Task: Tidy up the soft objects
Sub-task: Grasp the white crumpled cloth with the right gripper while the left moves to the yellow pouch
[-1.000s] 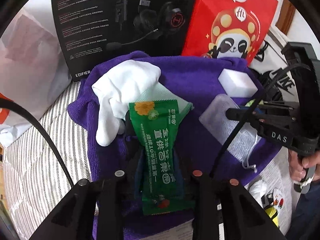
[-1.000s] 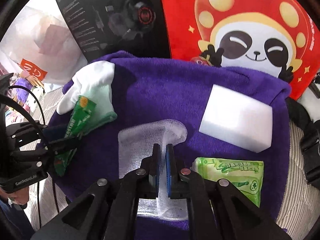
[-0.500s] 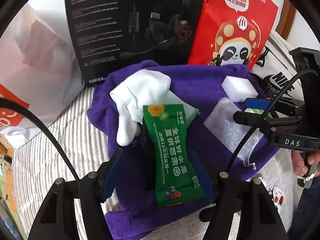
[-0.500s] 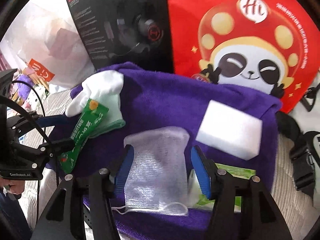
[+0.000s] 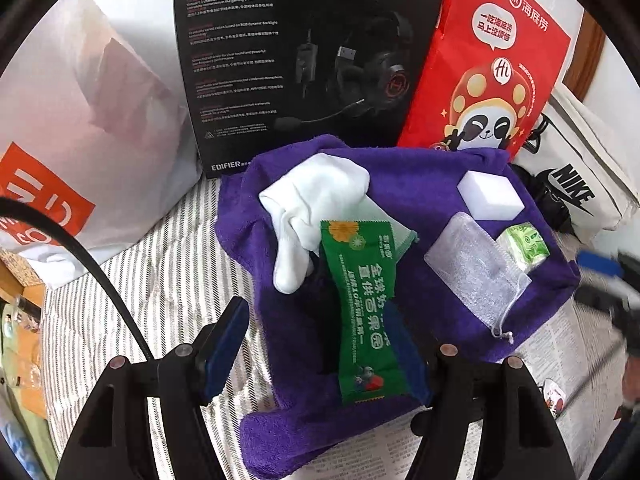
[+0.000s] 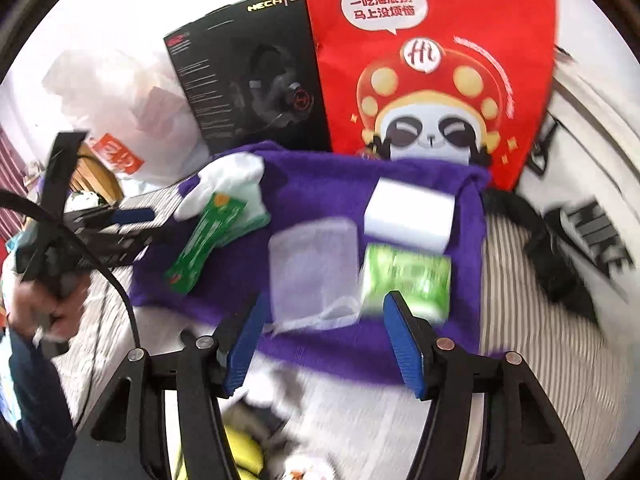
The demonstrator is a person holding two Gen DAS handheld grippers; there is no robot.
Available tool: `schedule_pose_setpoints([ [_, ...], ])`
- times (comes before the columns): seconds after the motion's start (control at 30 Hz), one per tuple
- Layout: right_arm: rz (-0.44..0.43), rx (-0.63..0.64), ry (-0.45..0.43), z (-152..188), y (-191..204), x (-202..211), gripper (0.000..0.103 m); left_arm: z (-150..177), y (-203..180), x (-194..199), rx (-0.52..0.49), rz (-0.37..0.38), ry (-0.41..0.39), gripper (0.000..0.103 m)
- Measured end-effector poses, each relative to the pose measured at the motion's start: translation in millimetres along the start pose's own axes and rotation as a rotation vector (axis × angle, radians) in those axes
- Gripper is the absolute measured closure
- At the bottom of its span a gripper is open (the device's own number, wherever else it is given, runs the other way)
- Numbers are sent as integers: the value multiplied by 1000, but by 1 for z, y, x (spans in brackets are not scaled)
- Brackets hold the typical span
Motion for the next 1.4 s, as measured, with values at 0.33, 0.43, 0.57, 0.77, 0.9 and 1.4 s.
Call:
schedule_pose_setpoints([
  [0.33,-26,-30,122,57,40,-50,44,1,-9,11,-18,32,-7,35],
  [0.43,-24,-39,158,61,44,-68,46,2,-11,15,-22,45,-12,35],
  [0.57,39,78,129,61,63,-72,75,1,-12,22,-28,52,-26,35],
  [0.77,19,78,99,54,67,-74,82,0,-14,24,-37,44,-29,35],
  [0.9,1,60,74,55,63,-62,82,0,-13,28,-38,27,-35,35],
  [1.4,50,-79,-99,83,1,40,82,41,-70,44,-171,-6,-15,34],
])
Point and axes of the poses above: each gripper's, at about its wrist camera, not at the fingertips, and x roughly against the way its jaws point, y to its left, z to its underside, the point moved 8 cm from there along -x, roughly the way its jaws point, and after that the axes turned 11 degrees about y, right-handed, at the moved point
